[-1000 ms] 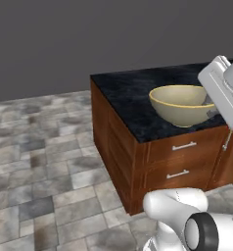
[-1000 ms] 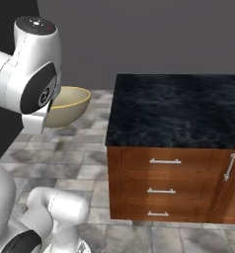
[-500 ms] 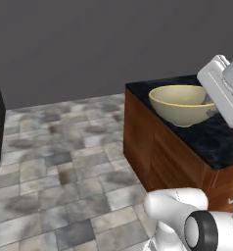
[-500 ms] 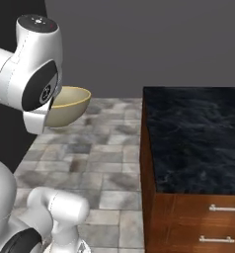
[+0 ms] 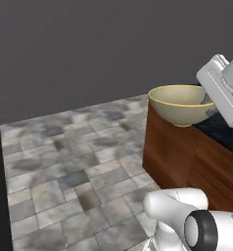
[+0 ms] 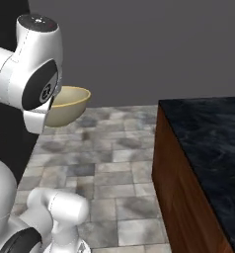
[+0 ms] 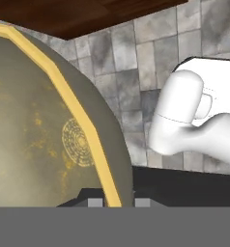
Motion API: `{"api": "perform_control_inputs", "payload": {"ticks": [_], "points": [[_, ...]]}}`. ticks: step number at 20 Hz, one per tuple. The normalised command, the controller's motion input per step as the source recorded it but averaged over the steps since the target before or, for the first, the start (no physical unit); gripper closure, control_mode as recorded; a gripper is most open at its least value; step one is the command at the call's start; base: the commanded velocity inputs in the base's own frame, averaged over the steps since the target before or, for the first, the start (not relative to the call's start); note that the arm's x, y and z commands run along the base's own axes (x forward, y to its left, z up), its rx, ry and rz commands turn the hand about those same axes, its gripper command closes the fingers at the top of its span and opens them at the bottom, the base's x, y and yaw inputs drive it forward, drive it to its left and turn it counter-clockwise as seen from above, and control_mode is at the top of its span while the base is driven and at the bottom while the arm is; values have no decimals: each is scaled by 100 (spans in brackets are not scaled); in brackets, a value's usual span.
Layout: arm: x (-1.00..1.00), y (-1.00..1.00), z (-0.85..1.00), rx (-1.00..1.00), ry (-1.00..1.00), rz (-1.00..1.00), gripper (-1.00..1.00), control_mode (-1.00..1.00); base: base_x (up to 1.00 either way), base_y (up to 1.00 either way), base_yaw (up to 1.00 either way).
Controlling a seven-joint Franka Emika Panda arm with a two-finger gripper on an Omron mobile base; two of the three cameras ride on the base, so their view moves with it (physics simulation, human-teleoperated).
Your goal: Pick up the bowls from the cabinet and place each bowl in front of a stool on the dining counter.
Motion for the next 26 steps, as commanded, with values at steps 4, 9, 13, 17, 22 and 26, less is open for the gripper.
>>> {"api": "perform_control_inputs", "payload": {"ticks": [4, 9, 13, 17, 22, 26], "points": [[0, 0, 0, 0, 0, 0, 100, 100, 100, 94, -57], [0, 0, 0, 0, 0, 0, 100, 100, 94, 83, -67], [0, 0, 0, 0, 0, 0, 100, 100, 85, 80, -68], [0, 0, 0, 0, 0, 0, 100, 100, 91, 84, -66], [0, 0, 0, 0, 0, 0, 100, 100, 88, 92, -63], [0, 0, 0, 0, 0, 0, 100, 100, 49, 100, -63]]}}
